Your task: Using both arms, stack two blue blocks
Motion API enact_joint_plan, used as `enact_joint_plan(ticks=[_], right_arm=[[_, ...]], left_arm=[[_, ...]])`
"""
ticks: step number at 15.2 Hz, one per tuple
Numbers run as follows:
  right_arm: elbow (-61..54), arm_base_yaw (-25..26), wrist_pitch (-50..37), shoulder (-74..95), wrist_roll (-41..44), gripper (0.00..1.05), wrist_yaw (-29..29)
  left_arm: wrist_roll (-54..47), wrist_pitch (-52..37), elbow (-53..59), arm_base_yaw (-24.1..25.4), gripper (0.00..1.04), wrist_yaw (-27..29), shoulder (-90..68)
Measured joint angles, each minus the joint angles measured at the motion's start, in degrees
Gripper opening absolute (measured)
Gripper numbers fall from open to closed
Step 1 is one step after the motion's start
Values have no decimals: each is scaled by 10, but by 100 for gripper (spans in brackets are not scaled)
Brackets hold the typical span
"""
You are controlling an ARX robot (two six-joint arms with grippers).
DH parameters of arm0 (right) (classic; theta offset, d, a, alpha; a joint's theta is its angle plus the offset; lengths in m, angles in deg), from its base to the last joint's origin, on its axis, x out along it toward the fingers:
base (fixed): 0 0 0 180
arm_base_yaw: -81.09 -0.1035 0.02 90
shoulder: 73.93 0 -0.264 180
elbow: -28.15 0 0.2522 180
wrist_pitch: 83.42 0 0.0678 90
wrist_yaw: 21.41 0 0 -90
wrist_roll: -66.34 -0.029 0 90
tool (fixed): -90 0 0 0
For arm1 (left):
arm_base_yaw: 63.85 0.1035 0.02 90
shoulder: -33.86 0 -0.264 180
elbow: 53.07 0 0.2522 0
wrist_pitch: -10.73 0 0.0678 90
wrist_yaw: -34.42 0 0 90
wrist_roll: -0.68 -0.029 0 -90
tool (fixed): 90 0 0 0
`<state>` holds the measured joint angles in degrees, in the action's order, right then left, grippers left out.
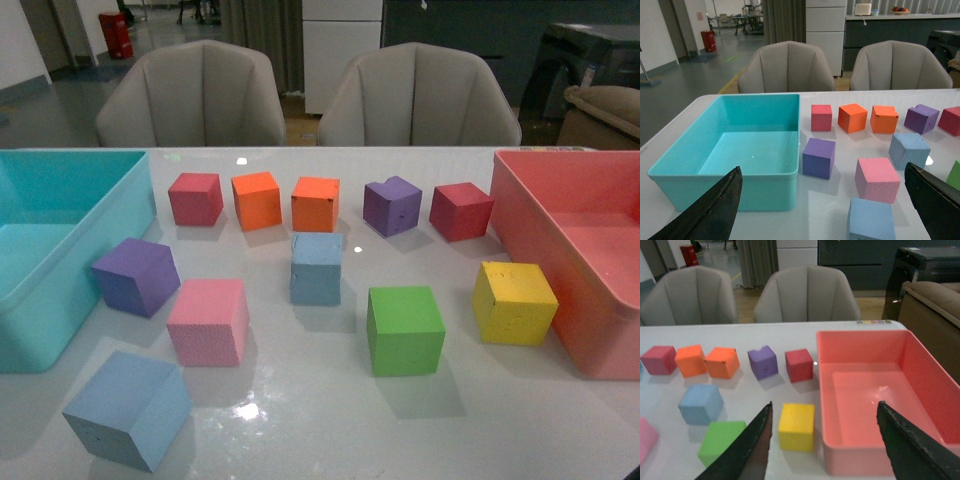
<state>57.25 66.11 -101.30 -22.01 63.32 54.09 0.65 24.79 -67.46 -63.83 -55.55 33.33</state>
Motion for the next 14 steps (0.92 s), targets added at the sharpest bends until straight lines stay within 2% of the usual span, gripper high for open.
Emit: enact_joint_plan(ticks=[1,2,10,11,14], right_arm=[[-76,84,94,-221,19,29,71],[-99,147,117,-261,29,2,139],[-132,150,170,-351,27,2,145],[-140,150,155,-359,27,2,145],[-147,150,192,-399,27,2,145]], left_arm=[[0,-1,0,0,98,0,0],[0,-1,0,0,98,0,0],[0,-1,0,0,98,0,0],[0,-1,0,0,98,0,0],[0,-1,0,0,98,0,0]])
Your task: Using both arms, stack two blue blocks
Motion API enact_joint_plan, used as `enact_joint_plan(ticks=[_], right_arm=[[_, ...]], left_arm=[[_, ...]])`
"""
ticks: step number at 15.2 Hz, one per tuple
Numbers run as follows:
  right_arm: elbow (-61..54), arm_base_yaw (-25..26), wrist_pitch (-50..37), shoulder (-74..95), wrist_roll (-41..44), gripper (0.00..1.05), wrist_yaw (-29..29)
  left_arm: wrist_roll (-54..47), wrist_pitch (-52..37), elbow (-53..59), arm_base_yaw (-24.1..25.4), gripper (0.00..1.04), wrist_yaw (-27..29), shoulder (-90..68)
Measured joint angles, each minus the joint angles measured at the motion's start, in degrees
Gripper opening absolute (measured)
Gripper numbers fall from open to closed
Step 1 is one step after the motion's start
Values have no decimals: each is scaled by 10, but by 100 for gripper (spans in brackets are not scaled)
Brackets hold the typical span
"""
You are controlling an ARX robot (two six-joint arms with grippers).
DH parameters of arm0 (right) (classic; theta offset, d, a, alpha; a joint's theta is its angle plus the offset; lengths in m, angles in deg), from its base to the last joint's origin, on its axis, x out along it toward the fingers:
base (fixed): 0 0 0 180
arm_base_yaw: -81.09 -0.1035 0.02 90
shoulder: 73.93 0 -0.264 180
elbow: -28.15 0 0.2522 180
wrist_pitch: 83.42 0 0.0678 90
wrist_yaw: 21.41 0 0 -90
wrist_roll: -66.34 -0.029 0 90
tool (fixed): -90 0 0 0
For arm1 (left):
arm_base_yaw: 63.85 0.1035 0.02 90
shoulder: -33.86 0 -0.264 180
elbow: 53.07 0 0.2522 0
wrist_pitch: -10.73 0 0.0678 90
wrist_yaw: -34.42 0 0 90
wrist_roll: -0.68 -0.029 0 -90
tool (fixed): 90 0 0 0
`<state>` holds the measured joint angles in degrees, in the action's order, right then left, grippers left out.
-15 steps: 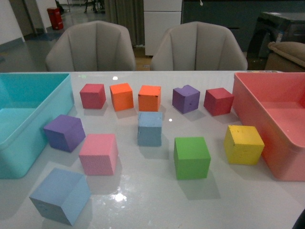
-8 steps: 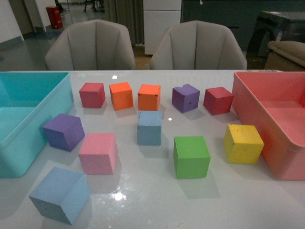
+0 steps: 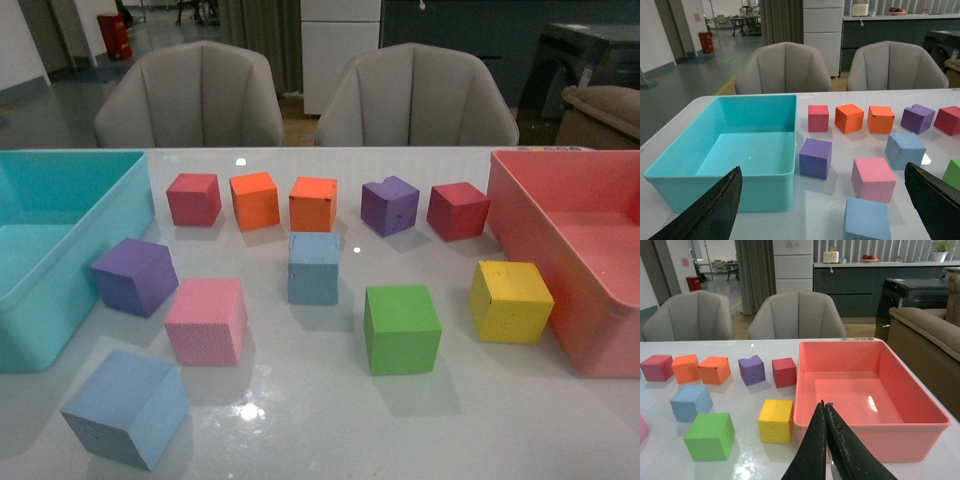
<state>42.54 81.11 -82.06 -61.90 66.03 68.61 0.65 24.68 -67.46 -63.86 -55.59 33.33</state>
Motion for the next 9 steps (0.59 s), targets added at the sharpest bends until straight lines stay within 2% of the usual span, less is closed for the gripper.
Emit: enact_joint_plan(ticks=[6,9], right_arm=[[0,0,37,-29,0,2,0],[0,0,127,-112,0,2,0]], left_arm=[[0,0,0,0,98,0,0],[0,0,0,0,98,1,0]])
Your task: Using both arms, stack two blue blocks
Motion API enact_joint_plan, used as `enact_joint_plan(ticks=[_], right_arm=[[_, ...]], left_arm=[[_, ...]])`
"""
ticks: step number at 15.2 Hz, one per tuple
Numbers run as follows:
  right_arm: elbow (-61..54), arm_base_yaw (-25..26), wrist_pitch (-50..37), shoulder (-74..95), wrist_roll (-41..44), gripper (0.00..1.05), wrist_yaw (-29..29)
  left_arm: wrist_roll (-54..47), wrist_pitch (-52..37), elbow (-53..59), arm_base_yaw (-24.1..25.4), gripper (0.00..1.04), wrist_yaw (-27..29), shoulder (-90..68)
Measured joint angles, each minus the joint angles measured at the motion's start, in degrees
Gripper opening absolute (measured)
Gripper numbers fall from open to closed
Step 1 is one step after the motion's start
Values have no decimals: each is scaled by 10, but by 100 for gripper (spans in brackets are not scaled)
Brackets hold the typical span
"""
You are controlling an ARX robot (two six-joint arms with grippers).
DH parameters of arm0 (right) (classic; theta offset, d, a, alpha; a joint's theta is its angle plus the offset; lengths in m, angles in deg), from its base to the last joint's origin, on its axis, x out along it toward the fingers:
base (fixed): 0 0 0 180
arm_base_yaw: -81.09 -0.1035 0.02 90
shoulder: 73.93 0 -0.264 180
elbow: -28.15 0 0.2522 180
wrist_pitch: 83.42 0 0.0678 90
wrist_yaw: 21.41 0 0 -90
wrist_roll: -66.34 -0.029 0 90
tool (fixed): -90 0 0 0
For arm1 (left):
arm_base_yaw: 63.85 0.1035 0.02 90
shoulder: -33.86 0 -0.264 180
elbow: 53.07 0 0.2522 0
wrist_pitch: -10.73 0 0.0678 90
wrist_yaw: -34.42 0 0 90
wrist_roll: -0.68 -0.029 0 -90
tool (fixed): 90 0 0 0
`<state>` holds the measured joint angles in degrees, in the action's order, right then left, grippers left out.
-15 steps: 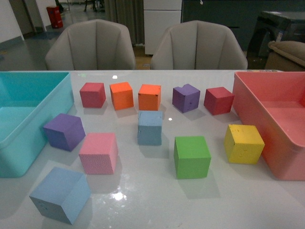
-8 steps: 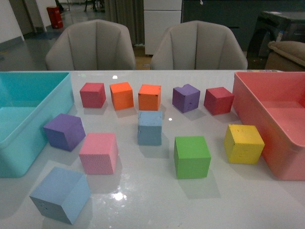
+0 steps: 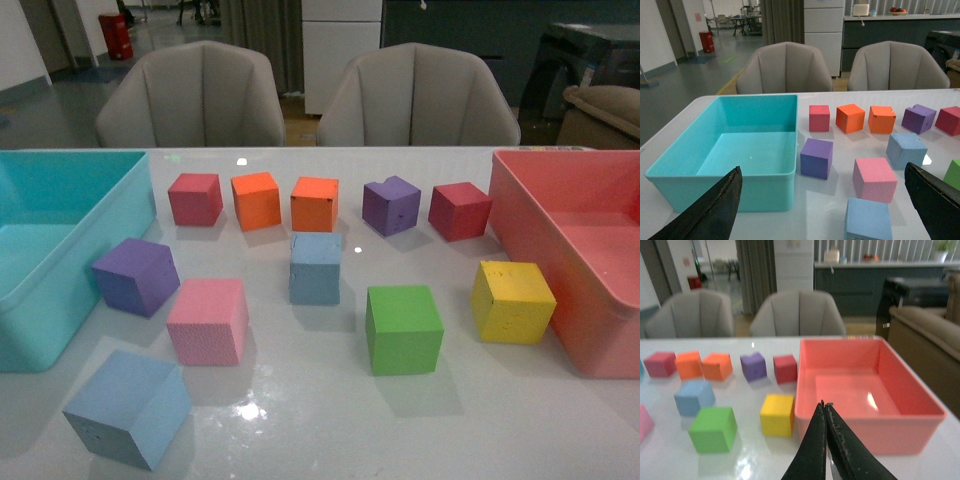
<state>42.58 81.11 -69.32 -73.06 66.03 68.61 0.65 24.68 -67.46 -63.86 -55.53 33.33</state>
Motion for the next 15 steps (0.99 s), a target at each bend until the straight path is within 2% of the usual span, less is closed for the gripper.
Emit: enact_joint_plan(ticks=[5,12,13,14,15], right_arm=[[0,0,-2,-6,0,2,0],[0,0,-1,-6,1,90,0],[0,0,-1,-6,1,100,0],[0,0,-1,-6,1,97,0],[0,0,-2,-6,2,98,0]], left_arm=[[0,0,0,0,98,0,0],[0,0,0,0,98,0,0],[8,63,-18,-12,98,31,-12],[17,125,-54,-47,98,82,-70],[19,129,-87,-74,98,104,-104]])
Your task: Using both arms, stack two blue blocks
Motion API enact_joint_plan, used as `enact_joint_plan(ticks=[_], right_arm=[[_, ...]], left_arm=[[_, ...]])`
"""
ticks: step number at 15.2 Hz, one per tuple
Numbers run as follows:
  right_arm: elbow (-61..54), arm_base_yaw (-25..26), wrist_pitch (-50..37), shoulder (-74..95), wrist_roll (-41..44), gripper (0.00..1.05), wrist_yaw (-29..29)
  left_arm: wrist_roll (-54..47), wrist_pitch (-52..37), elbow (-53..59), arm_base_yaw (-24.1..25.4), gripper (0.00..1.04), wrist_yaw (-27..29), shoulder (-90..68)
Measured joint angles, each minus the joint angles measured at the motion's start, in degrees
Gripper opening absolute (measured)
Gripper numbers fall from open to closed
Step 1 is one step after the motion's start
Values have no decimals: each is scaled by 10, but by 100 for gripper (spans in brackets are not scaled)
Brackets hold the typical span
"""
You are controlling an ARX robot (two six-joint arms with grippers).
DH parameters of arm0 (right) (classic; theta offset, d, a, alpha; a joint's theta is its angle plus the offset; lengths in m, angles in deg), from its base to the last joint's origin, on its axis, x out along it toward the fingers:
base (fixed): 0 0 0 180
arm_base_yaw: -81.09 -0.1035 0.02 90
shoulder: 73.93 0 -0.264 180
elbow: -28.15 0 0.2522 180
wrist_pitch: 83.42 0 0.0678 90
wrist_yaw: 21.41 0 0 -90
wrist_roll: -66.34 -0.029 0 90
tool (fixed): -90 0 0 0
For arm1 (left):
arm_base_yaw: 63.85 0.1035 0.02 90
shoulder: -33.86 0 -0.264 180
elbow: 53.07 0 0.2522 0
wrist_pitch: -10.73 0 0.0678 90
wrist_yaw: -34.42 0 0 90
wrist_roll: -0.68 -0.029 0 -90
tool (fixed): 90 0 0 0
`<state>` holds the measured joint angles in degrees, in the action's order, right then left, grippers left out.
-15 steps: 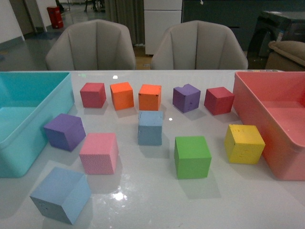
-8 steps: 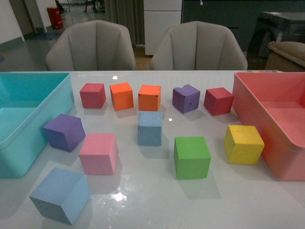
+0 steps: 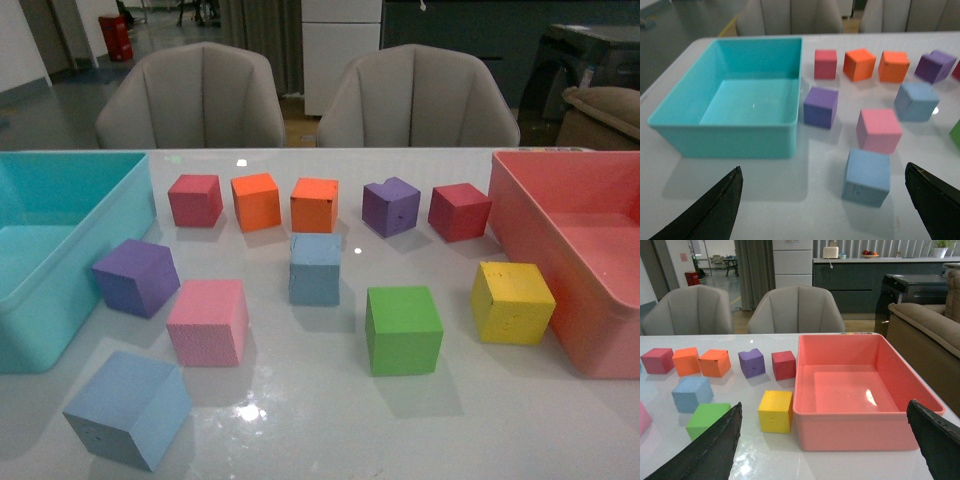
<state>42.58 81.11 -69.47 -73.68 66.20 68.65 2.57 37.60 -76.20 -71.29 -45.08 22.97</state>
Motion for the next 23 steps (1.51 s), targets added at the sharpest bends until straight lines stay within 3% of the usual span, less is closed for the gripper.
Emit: enact_joint_plan(ticks=[4,10,13,23], right_arm=[[0,0,0,0,0,98,0],[0,0,0,0,0,98,0],[0,0,0,0,0,98,0],[0,0,0,0,0,98,0]], left_arm=[[-4,-54,-66,-22,98,-23,-64],[3,-267,-120,-84,98,-88,-503],[7,-295,-131,-79,98,-95,-619],[42,-356,-155,-45,98,-122,-770]])
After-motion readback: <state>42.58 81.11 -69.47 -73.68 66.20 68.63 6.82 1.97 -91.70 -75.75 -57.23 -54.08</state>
